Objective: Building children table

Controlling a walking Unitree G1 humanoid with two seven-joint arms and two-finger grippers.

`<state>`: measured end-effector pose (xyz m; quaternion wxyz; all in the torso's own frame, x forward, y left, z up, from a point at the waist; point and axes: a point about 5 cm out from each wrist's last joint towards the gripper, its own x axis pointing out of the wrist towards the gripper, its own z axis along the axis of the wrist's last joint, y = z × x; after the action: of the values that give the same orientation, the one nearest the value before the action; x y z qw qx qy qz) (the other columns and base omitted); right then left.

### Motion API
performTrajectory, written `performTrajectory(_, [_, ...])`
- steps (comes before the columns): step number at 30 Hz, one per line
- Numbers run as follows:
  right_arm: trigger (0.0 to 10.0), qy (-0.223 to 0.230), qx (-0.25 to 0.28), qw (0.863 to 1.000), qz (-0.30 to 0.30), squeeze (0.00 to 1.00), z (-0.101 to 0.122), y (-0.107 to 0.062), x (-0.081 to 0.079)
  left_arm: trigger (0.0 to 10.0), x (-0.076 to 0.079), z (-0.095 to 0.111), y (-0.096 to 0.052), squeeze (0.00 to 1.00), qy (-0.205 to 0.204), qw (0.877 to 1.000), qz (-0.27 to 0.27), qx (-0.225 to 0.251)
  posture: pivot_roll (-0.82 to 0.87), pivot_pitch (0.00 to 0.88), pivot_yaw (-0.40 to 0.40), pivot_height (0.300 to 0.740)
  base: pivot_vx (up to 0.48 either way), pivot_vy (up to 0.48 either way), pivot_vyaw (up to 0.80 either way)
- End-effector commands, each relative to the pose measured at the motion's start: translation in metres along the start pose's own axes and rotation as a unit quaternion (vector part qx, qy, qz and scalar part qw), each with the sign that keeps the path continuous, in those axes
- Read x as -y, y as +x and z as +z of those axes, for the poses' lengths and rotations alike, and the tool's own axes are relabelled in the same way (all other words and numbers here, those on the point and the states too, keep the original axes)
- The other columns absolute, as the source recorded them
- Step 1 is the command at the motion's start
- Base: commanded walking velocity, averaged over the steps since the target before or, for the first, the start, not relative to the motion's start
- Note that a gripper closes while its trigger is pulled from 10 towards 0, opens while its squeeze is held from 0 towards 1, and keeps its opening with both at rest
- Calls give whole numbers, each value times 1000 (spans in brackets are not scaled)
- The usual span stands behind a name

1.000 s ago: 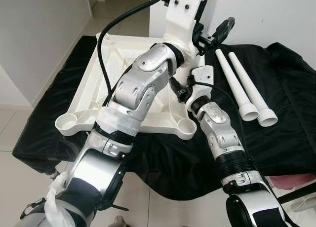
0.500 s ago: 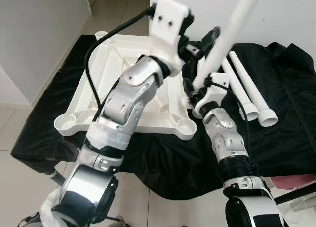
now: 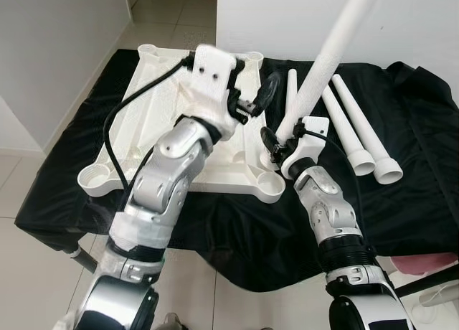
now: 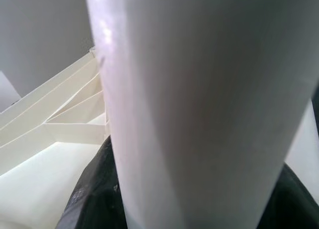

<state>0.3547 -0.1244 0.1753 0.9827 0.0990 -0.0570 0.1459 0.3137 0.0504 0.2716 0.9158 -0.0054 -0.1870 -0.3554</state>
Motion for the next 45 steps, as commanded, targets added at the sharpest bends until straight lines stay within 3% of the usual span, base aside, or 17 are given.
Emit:
performTrajectory(1, [10000, -19, 19, 1000, 11, 0, 6, -2, 0, 10000, -3, -11, -6, 0, 10, 999, 39, -20, 59, 45, -61, 740, 0, 0, 0])
performTrajectory(4, [10000, -27, 38, 999, 12, 0, 11, -5, 0, 10000, -1, -34, -22, 0, 18, 998, 25, -55, 53, 49, -58, 740, 0, 0, 0])
performTrajectory(7, [10000, -33, 42, 999, 8, 0, 12, -7, 1, 10000, 0, -43, -27, 0, 7, 997, 25, -68, 50, 49, -59, 740, 0, 0, 0])
performTrajectory(10, [10000, -61, 47, 997, -11, 0, 14, -8, 5, 10000, 1, -69, -36, 0, 10, 993, 31, -117, 39, 50, -52, 740, 0, 0, 0])
performTrajectory(14, [10000, -62, 49, 997, -10, 0, 16, -8, 4, 10000, 0, -75, -37, 0, 10, 991, 38, -130, 38, 49, -50, 740, 0, 0, 0])
performTrajectory(19, [10000, -82, 55, 995, -8, 0, 17, -8, 3, 10000, -1, -95, -42, 0, 34, 980, 40, -193, 34, 42, -40, 740, 0, 0, 0])
performTrajectory(24, [10000, -86, 58, 995, -13, 0, 18, -10, 6, 10000, -3, -103, -44, 0, 35, 974, 53, -216, 27, 34, -32, 740, 0, 0, 0])
performTrajectory(27, [10000, -88, 60, 994, -19, 0, 19, -10, 9, 10000, 0, -114, -50, 0, 21, 969, 23, -247, 23, 30, -29, 740, 0, 0, 0])
performTrajectory(30, [10000, -91, 60, 994, -21, 0, 20, -10, 10, 10000, 3, -117, -52, 0, 11, 968, 4, -252, 22, 28, -27, 740, 0, 0, 0])
performTrajectory(31, [10000, -92, 61, 994, -22, 0, 20, -11, 11, 10000, 8, -118, -55, 0, 17, 968, -27, -251, 21, 26, -26, 740, 0, 0, 0])
performTrajectory(33, [10000, -92, 61, 994, -22, 0, 20, -11, 11, 10000, 8, -118, -55, 0, 17, 968, -27, -251, 21, 26, -26, 740, 0, 0, 0])
performTrajectory(38, [10000, -96, 60, 993, -26, 0, 20, -11, 12, 10000, 18, -122, -65, 0, 2, 962, -101, -253, 21, 18, -22, 740, 0, 0, 0])
performTrajectory(39, [10000, -96, 59, 993, -26, 0, 19, -11, 12, 10000, 18, -125, -67, 1000, -3, 960, -106, -260, 20, 15, -22, 740, 0, 0, 0])
performTrajectory(43, [10000, -94, 56, 994, -24, 0, 18, -10, 12, 10000, 14, -133, -69, 1000, 28, 950, -117, -287, 21, 10, -21, 740, 0, 0, 0])
performTrajectory(44, [10000, -93, 57, 994, -22, 0, 19, -10, 12, 10000, 14, -136, -69, 0, 42, 944, -131, -299, 20, 8, -20, 740, 0, 0, 0])
performTrajectory(45, [10000, -93, 57, 994, -22, 0, 19, -10, 12, 10000, 14, -136, -69, 0, 42, 944, -131, -299, 20, 8, -20, 740, 0, 0, 0])
